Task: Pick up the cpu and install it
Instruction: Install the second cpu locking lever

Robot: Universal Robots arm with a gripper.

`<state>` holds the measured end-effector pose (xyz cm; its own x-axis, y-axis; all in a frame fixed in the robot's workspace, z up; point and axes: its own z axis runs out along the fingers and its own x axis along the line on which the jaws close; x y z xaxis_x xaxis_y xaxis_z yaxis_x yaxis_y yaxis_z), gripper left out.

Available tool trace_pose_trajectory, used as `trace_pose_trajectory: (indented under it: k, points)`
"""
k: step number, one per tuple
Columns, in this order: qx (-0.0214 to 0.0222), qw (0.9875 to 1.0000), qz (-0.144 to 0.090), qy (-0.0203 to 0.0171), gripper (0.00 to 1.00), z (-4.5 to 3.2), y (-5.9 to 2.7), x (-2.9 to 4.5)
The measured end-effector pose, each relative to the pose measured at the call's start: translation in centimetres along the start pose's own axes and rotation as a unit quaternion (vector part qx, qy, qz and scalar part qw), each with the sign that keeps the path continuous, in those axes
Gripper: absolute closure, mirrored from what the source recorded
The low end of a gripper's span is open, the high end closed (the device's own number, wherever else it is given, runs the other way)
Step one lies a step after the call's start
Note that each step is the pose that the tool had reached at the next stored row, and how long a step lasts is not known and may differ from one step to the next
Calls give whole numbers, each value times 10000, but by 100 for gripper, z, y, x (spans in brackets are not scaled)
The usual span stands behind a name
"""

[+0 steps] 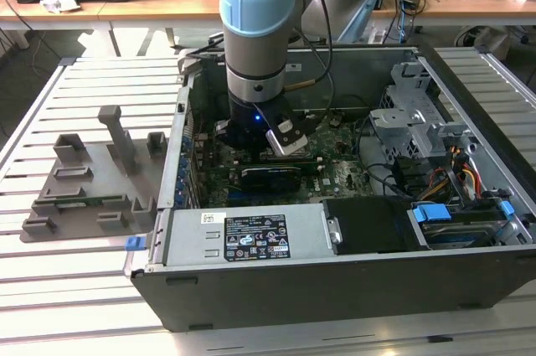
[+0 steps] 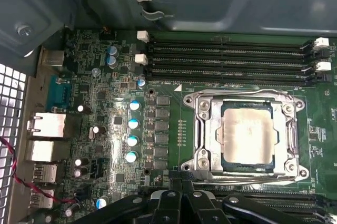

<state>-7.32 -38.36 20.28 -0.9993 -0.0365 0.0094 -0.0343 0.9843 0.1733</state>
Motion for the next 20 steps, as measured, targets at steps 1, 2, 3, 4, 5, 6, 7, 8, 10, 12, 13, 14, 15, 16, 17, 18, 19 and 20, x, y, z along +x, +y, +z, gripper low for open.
trace_pose_trajectory:
  k: [1, 2, 3, 4, 5, 6, 7, 8, 10, 12, 13, 14, 15, 16, 17, 18, 19, 20]
  points:
    - [0, 10000, -14, 3, 89, 4, 10, 0]
    - [-1, 10000, -32, 5, 89, 11, 27, -1]
    - [-1, 10000, -47, 7, 89, 15, 42, -2]
    - [-1, 10000, -66, 11, 89, 20, 57, -3]
    - [0, 10000, -82, 14, 89, 26, 65, -3]
    - [-1, 9999, -110, 19, 89, 36, 81, -4]
    - [0, 9999, -123, 21, 89, 41, 88, -4]
    - [0, 9999, -144, 25, 89, 48, 98, -4]
    - [-8, 9998, -190, 31, 89, 67, 107, -6]
    - [-13, 9998, -217, 37, 89, 74, 105, -6]
    - [-12, 9997, -220, 38, 89, 71, 106, -7]
    - [-15, 9997, -225, 37, 89, 60, 108, -15]
    - [-16, 9997, -226, 37, 89, 46, 113, -29]
    - [-19, 9997, -226, 38, 89, 40, 122, -49]
    - [-25, 9997, -227, 38, 89, 41, 139, -88]
    - [-29, 9997, -226, 41, 89, 41, 149, -112]
    - [-37, 9997, -226, 41, 89, 40, 159, -143]
    - [-50, 9997, -229, 40, 89, 43, 173, -176]
